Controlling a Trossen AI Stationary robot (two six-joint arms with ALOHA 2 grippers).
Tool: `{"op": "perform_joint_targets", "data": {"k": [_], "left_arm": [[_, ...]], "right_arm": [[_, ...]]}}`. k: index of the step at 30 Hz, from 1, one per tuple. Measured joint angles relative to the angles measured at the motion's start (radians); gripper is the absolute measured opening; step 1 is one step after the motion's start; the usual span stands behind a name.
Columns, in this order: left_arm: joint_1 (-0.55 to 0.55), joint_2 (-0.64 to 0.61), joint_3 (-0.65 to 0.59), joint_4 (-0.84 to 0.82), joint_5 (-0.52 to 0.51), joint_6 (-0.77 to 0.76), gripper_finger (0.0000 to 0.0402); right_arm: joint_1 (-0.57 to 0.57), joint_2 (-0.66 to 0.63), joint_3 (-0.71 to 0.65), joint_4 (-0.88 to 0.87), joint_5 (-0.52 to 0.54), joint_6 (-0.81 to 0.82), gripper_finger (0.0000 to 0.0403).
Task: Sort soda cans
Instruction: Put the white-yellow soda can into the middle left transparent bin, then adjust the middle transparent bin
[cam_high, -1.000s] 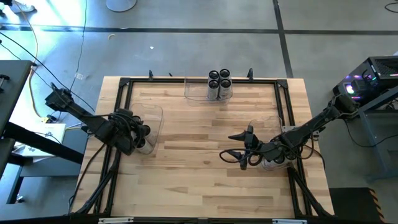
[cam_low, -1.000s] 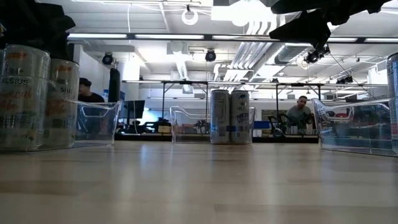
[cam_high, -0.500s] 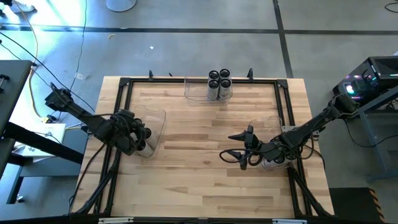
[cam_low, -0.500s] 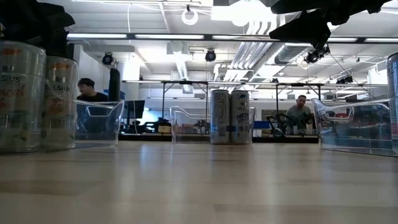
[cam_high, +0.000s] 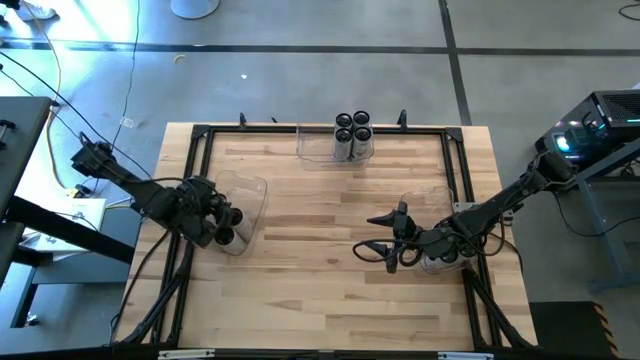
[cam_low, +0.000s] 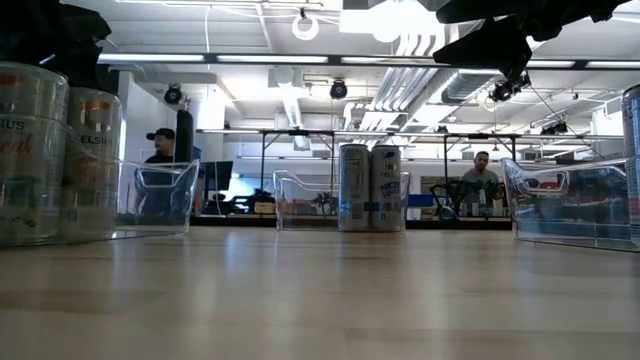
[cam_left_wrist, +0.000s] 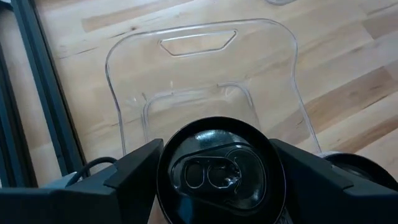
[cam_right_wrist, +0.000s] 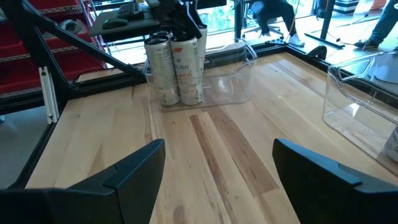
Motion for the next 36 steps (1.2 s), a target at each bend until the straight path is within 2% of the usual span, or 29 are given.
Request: {"op": "perform_joint_targets", "data": {"k": [8, 14, 26, 29, 32, 36], "left_arm": [[-0.001, -0.002, -0.002, 0.009, -0.047, 0.072, 0.0273], [-0.001, -0.007, -0.002, 0.013, -0.026, 0.052, 0.0276], [0.000, -0.054, 0.005, 0.016, 0.044, 0.019, 0.0317], [-0.001, -0.076, 0.058, -0.010, 0.051, 0.077, 0.0317], [-0.001, -0.078, 0.128, -0.025, -0.009, 0.159, 0.0312], [-0.001, -0.055, 0.220, 0.025, -0.063, 0.339, 0.0295]], "right_arm": [[0.000, 0.000, 0.000, 0.000, 0.000, 0.000, 0.0291], [0.000, 0.000, 0.000, 0.000, 0.000, 0.000, 0.0291], [0.000, 0.000, 0.000, 0.000, 0.000, 0.000, 0.0291], [0.000, 0.000, 0.000, 0.000, 0.000, -0.006, 0.0291], [0.000, 0.000, 0.000, 0.000, 0.000, -0.007, 0.0291], [0.000, 0.000, 0.000, 0.007, 0.000, -0.007, 0.0291]]}}
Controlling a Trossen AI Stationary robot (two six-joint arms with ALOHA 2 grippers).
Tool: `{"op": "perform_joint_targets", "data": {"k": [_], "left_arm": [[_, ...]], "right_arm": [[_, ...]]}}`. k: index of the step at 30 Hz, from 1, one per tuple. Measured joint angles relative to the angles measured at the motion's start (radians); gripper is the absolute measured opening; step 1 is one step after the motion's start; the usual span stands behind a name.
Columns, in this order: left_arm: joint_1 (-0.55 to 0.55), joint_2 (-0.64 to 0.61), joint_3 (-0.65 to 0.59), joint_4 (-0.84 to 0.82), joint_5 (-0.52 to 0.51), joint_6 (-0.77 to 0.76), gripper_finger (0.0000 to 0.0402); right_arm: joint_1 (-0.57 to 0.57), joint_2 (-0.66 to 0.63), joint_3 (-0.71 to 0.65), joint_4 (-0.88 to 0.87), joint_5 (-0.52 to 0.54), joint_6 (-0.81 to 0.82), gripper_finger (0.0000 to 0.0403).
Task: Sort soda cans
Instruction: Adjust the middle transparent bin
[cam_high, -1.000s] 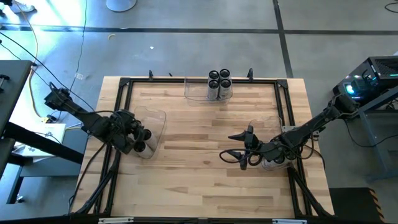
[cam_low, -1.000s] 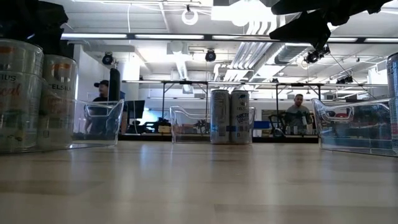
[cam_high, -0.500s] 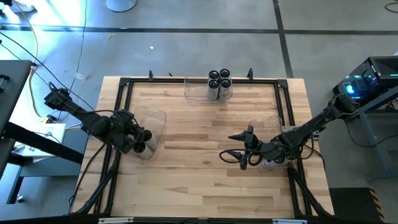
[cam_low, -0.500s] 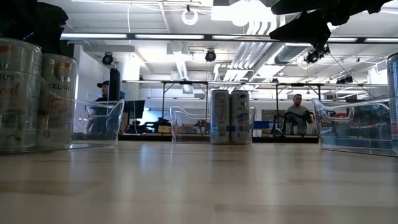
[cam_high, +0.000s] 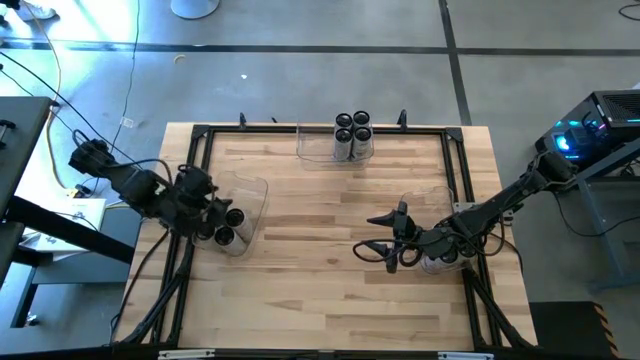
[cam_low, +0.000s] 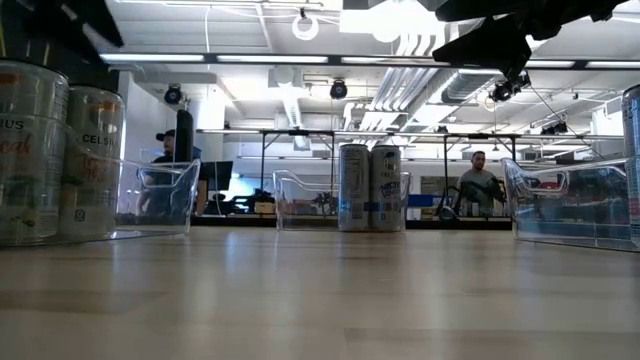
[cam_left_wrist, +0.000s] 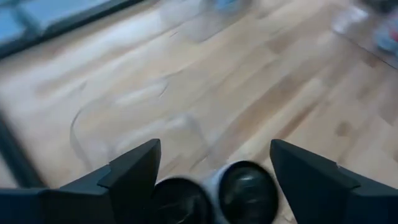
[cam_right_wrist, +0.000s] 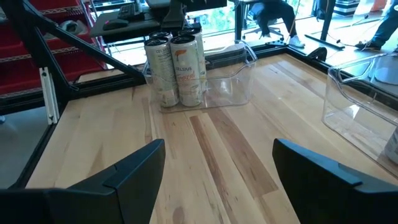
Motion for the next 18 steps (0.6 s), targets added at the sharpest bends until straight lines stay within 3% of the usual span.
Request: {"op": "perform_joint_targets", "data": {"k": [7, 11, 14, 18], "left_arm": [[0.001, 0.148, 0.065, 0.293, -0.031, 0.497, 0.0253], [0.050, 0.259, 0.099, 0.445, -0.113, 0.651, 0.0240], [0.151, 0.340, 0.138, 0.505, -0.097, 0.680, 0.0234], [0.301, 0.424, 0.175, 0.512, 0.009, 0.731, 0.0227]], "right_arm": [[-0.001, 0.000, 0.000, 0.039, -0.041, -0.056, 0.0291], [-0.047, 0.000, 0.011, 0.138, -0.129, -0.163, 0.0291], [-0.112, 0.000, 0.098, 0.000, -0.142, -0.217, 0.0291], [-0.231, 0.009, 0.270, -0.349, -0.209, -0.257, 0.0291]]}}
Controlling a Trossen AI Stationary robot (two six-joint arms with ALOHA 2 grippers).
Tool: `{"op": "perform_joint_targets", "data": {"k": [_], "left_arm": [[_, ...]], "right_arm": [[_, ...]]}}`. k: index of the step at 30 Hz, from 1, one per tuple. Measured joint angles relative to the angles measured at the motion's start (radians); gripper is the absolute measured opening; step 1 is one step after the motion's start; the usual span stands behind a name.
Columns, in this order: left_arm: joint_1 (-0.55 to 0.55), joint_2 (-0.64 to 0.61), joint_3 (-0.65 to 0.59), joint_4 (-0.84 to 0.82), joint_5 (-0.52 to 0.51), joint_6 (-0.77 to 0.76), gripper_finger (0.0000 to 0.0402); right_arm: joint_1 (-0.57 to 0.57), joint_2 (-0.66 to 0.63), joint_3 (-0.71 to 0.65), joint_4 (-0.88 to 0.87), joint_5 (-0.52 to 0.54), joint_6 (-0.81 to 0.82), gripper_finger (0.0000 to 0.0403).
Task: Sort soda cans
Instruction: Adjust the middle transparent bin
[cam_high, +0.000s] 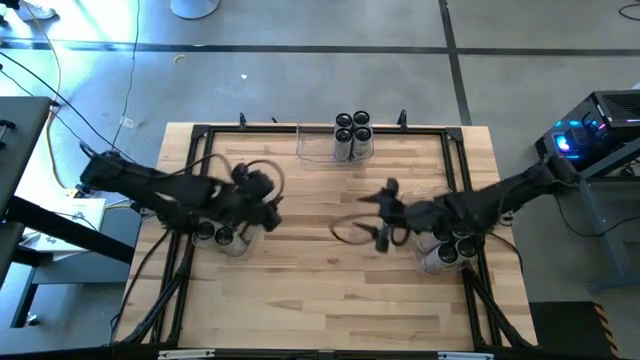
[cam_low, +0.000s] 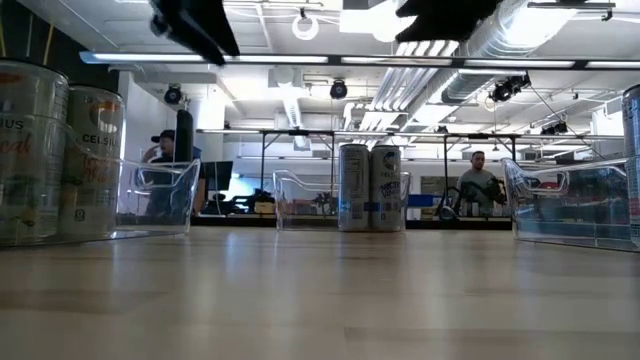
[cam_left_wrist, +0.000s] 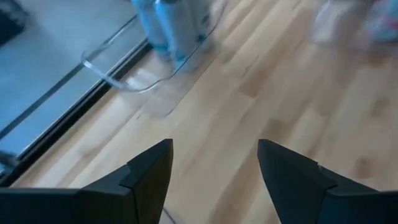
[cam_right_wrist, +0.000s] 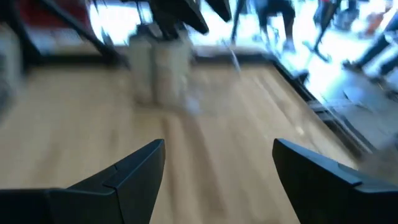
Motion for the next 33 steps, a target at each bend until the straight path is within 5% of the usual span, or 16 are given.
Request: {"op": "perform_joint_targets", "data": {"k": [5, 8, 13, 22, 33], "left_arm": [[0.170, 0.092, 0.001, 0.018, 0.023, 0.066, 0.0218], [0.246, 0.132, 0.001, 0.028, 0.025, 0.079, 0.0216], [0.310, 0.115, 0.001, 0.001, 0.024, 0.103, 0.0215], [0.254, -0.016, 0.001, -0.114, 0.017, 0.044, 0.0215], [0.125, -0.053, 0.001, -0.149, -0.012, -0.036, 0.0215]], "right_arm": [[-0.168, 0.053, 0.138, -0.324, -0.116, -0.139, 0.0291], [-0.267, 0.102, 0.152, -0.409, -0.203, -0.311, 0.0291], [-0.427, 0.197, 0.143, -0.453, -0.185, -0.466, 0.0291], [-0.656, 0.339, 0.158, -0.447, -0.268, -0.600, 0.0270], [-0.666, 0.425, 0.235, -0.469, -0.279, -0.616, 0.0169]]}}
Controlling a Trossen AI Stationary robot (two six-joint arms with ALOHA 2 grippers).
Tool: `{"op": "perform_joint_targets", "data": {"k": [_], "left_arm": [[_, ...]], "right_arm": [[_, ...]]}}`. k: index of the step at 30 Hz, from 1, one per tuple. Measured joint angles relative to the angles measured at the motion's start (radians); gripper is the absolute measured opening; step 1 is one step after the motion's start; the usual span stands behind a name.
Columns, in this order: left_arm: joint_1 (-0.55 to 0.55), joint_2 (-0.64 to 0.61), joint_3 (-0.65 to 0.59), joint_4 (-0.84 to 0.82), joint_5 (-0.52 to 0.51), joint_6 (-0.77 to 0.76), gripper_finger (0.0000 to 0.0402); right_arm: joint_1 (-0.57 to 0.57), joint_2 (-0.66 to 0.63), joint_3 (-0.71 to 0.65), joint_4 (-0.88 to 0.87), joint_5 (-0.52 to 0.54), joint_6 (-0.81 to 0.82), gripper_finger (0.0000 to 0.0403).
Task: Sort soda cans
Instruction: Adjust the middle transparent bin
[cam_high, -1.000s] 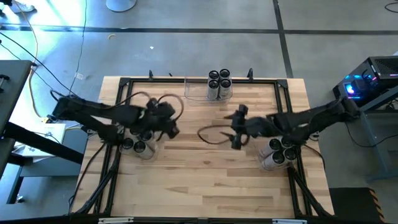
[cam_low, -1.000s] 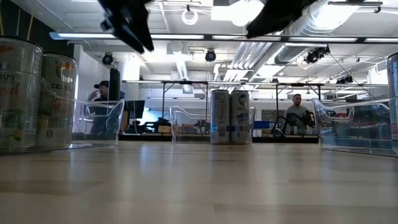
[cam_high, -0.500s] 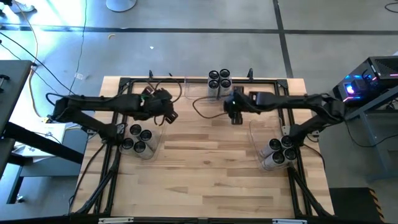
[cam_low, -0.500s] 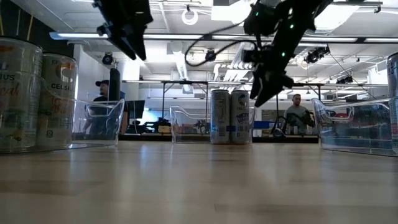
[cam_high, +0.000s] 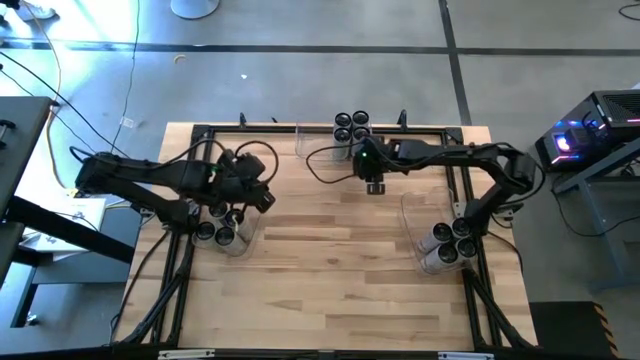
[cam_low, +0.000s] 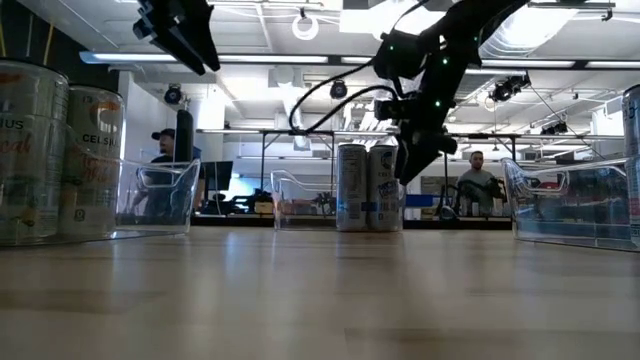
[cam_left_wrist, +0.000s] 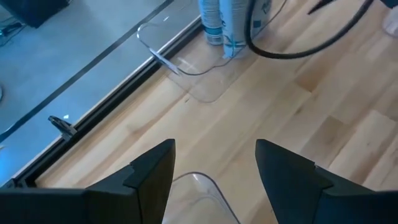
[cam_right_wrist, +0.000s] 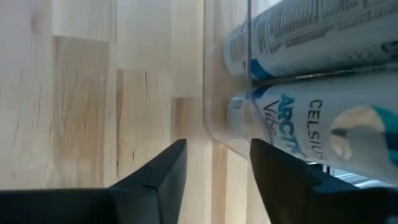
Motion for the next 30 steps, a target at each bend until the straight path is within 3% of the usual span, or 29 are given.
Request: {"op": "perform_joint_targets", "data": {"k": [9, 19, 30], "left_arm": [[-0.033, -0.001, 0.000, -0.041, -0.014, -0.041, 0.0215], [-0.056, -0.001, 0.000, -0.063, -0.027, -0.052, 0.0215], [-0.056, -0.001, -0.001, -0.063, -0.032, -0.052, 0.0215]], "right_arm": [[0.010, -0.023, 0.074, -0.023, 0.058, -0.115, 0.0146], [-0.110, -0.017, 0.071, -0.071, -0.085, -0.095, 0.0146], [-0.067, 0.029, 0.077, -0.093, -0.104, -0.032, 0.0146]]}}
